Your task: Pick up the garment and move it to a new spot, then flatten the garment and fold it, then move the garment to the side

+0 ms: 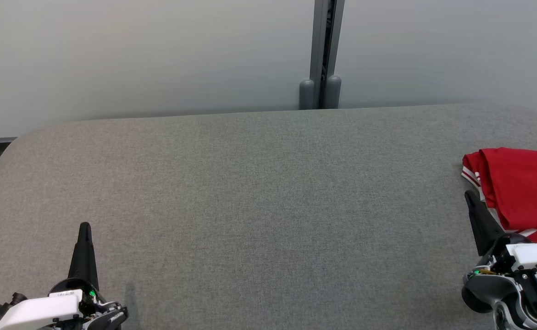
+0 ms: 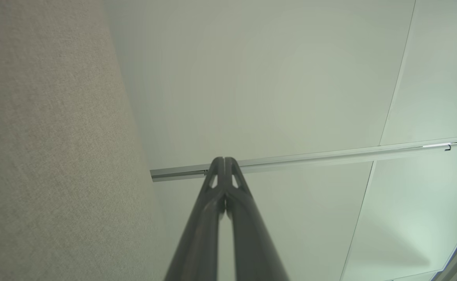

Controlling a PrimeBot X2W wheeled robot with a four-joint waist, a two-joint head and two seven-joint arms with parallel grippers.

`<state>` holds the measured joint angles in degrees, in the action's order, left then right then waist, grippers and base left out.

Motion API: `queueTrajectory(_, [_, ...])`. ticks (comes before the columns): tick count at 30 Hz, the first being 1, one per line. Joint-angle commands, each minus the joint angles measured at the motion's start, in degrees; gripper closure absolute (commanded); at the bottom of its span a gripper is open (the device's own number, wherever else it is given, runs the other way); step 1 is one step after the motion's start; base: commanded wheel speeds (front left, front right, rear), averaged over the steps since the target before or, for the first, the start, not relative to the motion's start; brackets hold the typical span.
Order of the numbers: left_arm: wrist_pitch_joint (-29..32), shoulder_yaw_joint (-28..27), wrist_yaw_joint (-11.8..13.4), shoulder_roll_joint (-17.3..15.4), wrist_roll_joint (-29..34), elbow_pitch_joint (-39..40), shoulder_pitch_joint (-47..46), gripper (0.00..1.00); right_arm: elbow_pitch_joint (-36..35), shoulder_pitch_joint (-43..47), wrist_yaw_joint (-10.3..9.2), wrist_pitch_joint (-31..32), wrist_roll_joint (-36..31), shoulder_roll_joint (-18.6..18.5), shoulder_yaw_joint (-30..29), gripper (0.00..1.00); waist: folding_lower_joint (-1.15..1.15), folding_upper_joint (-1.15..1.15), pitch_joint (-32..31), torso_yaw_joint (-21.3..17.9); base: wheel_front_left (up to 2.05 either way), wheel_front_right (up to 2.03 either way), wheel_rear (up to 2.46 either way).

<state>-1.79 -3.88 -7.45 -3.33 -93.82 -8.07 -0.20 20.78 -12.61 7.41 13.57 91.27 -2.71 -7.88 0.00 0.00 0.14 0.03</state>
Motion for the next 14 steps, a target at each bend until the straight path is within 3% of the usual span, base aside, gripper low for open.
queueTrajectory(1, [-0.01, -0.26, -0.27, -0.30, 0.04, -0.03, -0.50, 1.00, -0.10, -0.45, 0.14, 0.05, 0.27, -0.28, -0.07, 1.00, 0.00, 0.00, 0.00, 0.00, 0.00, 0.00, 0.00])
queueTrajectory(14, [0.09, -0.33, -0.28, -0.25, 0.12, -0.04, -0.51, 1.00, -0.11, -0.45, 0.14, 0.04, 0.28, -0.28, -0.06, 1.00, 0.00, 0.00, 0.00, 0.00, 0.00, 0.00, 0.00])
